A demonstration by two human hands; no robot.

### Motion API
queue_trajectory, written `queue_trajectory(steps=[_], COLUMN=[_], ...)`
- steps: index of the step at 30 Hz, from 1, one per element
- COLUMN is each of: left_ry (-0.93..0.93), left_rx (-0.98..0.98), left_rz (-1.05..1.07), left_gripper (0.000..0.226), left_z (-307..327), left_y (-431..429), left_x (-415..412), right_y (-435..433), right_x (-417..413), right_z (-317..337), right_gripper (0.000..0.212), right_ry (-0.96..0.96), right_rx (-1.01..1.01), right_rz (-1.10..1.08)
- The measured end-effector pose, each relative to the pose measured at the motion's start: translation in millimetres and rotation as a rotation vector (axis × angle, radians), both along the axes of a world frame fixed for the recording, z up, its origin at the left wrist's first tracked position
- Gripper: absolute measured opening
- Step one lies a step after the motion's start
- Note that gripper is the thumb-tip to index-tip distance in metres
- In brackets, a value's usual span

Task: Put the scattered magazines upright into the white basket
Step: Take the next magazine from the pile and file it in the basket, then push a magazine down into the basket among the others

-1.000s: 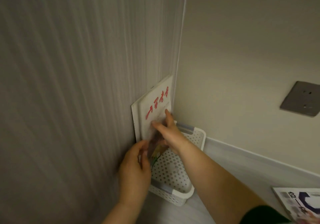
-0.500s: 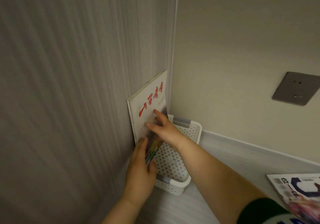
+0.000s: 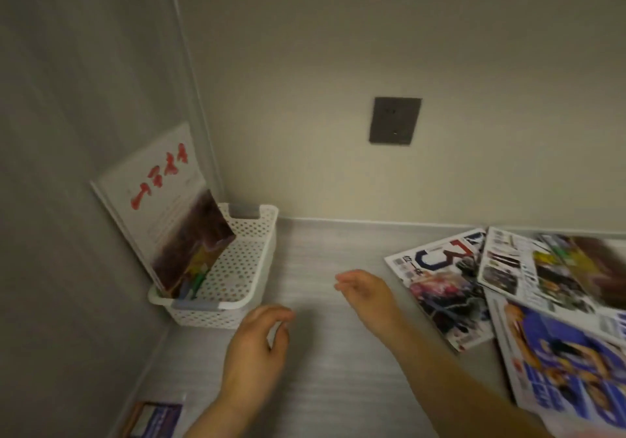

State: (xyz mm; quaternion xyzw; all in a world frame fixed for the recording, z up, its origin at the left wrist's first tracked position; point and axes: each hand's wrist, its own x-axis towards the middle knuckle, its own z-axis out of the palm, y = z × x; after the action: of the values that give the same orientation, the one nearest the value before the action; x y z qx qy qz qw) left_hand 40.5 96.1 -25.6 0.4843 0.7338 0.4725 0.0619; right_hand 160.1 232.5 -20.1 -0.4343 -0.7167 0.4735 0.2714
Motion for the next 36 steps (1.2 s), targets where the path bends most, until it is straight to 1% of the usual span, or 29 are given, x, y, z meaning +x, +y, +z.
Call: queue_trajectory(steps=[3,6,9,12,14,16,19,21,23,25,30,32,36], left_ry=[-0.055,-0.051,-0.032,-0.034,-0.007,0.061,0.216,0.314,0.382,0.428,0.472,0.466,0.443], left_rx=[-0.132,-0.254,-0.313,-0.34,-0.353,-0.351,-0.355,-0.456,-0.594,-0.691,-0.718,-0.719,-0.726], left_rz=[-0.066,-0.141,-0.219,-0.243,-0.256,-0.304,-0.383,-0.377,-0.345,-0.304,-0.269,-0.258,-0.251], left_gripper=[0.022,0.019,0.02,0.022,0.023,0.028,0.05,0.063,0.064,0.063,0.065,0.065,0.064], left_z=[-20.3,-34.2,-41.5,-42.9,-42.9,-43.9,-47.7,-55.0,-65.3,-73.7,-84.1,-85.0,-84.7], left_y=[6.9,18.3,32.0,45.9,54.3,61.1,73.8,79.1,79.7,77.4,78.8,79.7,79.7], left_x=[37.1,76.0,112.8,145.5,163.5,176.8,203.1,215.4,218.4,215.9,213.1,212.6,212.7], right_y=[2.9,6.9,18.5,35.6,46.1,56.0,74.4,88.3,101.8,114.4,140.6,149.7,157.8], right_x=[79.8,147.8,204.7,255.9,288.3,314.1,343.5,352.5,356.9,356.8,333.6,319.7,293.3], right_z=[-28.2,-39.7,-41.4,-45.2,-50.4,-53.4,-53.2,-48.9,-44.3,-42.0,-37.4,-37.6,-40.3], right_gripper=[0.016,0.02,0.027,0.031,0.038,0.048,0.055,0.056,0.054,0.051,0.057,0.054,0.043], right_ry=[-0.171,-0.317,-0.459,-0.703,-0.796,-0.867,-0.949,-1.046,-1.113,-1.14,-1.165,-1.191,-1.223], right_rx=[0.009,0.045,0.118,0.187,0.208,0.232,0.259,0.288,0.325,0.365,0.515,0.55,0.447], right_rz=[-0.154,-0.306,-0.377,-0.475,-0.498,-0.486,-0.417,-0.317,-0.229,-0.156,0.059,0.108,0.126])
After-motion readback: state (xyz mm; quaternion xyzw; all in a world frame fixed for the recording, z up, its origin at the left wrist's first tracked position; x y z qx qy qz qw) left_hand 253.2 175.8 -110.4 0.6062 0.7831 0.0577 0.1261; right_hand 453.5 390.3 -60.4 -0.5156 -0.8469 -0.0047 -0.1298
